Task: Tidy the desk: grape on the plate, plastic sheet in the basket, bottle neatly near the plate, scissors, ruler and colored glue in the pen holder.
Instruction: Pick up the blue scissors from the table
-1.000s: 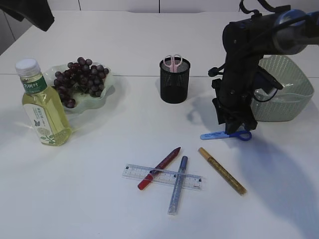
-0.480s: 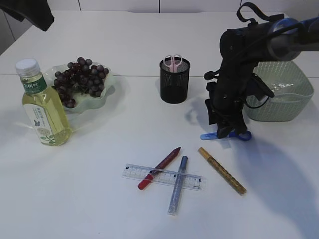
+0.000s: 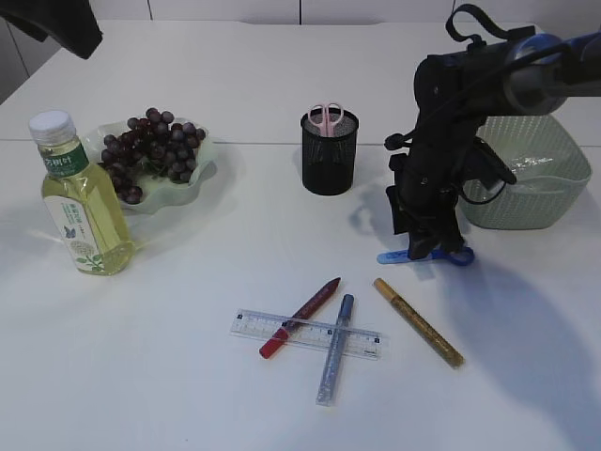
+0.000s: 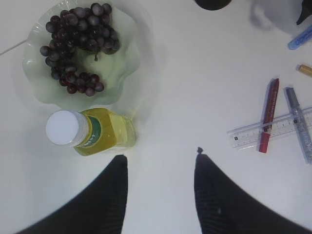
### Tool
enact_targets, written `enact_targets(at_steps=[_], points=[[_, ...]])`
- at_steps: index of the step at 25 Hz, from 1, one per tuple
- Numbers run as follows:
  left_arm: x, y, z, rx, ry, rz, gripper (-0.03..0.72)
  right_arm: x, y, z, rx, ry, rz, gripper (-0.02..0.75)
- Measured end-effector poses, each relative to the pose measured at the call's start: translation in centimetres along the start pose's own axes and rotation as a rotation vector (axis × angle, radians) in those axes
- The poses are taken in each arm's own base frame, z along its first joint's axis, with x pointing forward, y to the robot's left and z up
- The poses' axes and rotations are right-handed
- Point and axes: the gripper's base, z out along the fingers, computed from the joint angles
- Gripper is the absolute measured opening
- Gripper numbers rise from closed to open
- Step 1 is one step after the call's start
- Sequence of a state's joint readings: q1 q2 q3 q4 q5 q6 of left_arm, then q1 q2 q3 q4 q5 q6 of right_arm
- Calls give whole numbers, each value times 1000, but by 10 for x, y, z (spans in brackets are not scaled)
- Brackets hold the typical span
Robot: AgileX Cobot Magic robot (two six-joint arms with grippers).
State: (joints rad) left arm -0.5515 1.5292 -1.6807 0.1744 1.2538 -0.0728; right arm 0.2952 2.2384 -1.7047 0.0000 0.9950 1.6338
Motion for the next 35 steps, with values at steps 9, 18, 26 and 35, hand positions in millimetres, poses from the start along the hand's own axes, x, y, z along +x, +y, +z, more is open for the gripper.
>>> enact_targets(at_steps=[9,18,26,35], points=[[0,-2,0,20,1,-7,324,-1,-2,0,20,-10,16,378],[0,-2,0,24,2,-8,321,-1,-2,5,33,-12,19,378],[0,-2,0,26,2,-9,321,-2,-4,10,50,-20,15,378],[0,-2,0,26,2,-9,321,-2,-4,11,51,-20,15,379]])
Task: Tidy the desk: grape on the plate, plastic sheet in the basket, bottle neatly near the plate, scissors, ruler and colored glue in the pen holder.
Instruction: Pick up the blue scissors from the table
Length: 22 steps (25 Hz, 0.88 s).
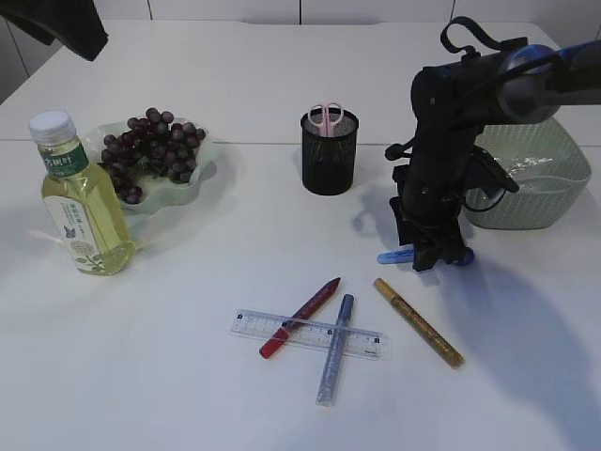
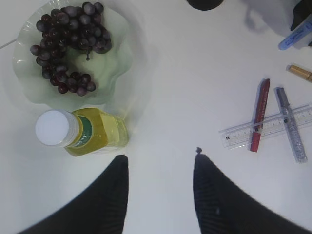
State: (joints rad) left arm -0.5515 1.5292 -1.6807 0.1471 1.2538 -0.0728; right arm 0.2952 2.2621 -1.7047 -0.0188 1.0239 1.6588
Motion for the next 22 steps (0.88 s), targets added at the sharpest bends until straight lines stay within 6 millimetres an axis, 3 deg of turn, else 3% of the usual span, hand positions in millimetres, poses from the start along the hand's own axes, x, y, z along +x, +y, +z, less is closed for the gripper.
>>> enact_targets(at_steps=[22], points=[[0,-4,0,47,3,-16,319,0,-2,0,18,5,4,379]])
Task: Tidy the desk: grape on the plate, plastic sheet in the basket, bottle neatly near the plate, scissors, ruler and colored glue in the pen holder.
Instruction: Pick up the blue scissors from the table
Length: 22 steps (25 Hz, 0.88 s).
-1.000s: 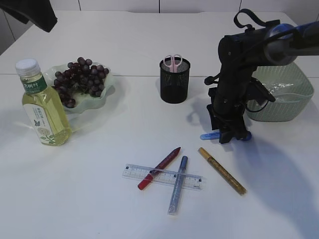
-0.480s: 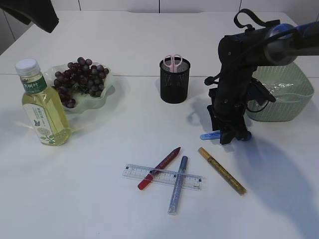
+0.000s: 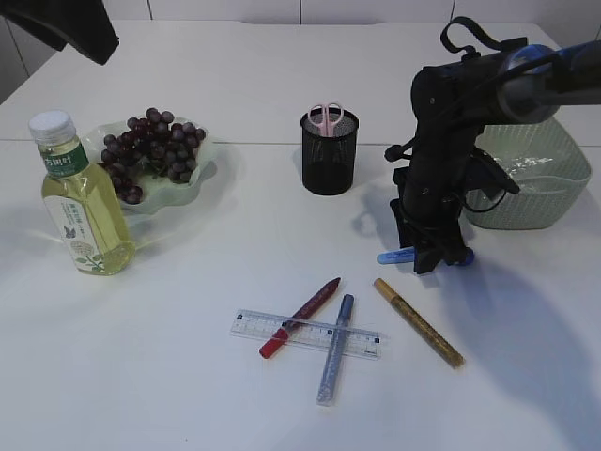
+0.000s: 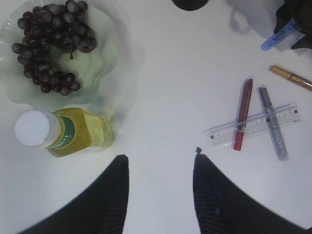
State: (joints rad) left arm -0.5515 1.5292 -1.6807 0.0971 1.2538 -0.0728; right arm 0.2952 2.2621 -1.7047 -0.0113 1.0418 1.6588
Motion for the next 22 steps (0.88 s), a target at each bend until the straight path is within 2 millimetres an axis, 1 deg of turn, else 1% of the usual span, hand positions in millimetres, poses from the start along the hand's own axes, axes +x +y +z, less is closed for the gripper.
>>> enact_targets(at_steps=[9,14,22], points=[[0,-1,0,9,1,-3,314,0,0,0,2,0,0,379],[0,-1,0,13,1,-4,312,2,-1,8,20,19,12,379],[0,-1,0,15,1,-5,308,2,-1,8,23,24,12,379]])
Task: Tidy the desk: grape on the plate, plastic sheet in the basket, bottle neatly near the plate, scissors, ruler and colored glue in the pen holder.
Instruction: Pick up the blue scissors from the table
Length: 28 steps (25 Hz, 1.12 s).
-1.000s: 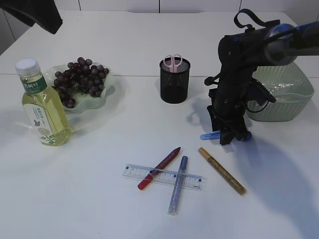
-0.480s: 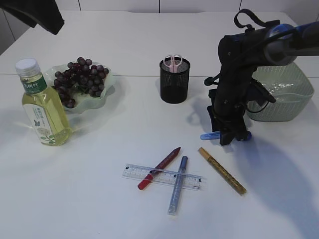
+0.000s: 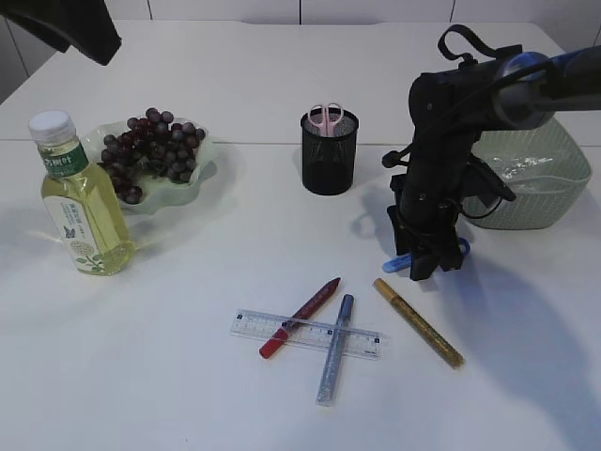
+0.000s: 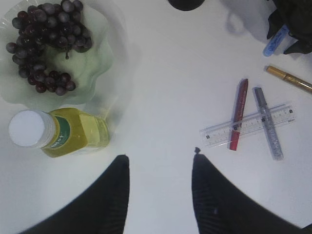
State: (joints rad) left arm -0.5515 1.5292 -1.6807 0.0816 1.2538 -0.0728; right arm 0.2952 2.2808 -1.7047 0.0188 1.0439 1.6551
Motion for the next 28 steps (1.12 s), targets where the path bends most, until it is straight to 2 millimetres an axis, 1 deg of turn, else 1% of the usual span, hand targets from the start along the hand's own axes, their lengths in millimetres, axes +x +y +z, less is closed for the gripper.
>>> enact_targets(at_steps=[4,10,15,19,28], points=[[0,0,0,0,0,0,308,-2,0,0,0,-2,3,370],[0,0,0,0,0,0,308,-2,0,0,0,-3,2,258],[0,0,0,0,0,0,308,-2,0,0,0,-3,-30,217],[0,0,0,0,0,0,308,-2,0,0,0,-3,-72,163],[0,0,0,0,0,0,308,-3,0,0,0,-11,-103,156]])
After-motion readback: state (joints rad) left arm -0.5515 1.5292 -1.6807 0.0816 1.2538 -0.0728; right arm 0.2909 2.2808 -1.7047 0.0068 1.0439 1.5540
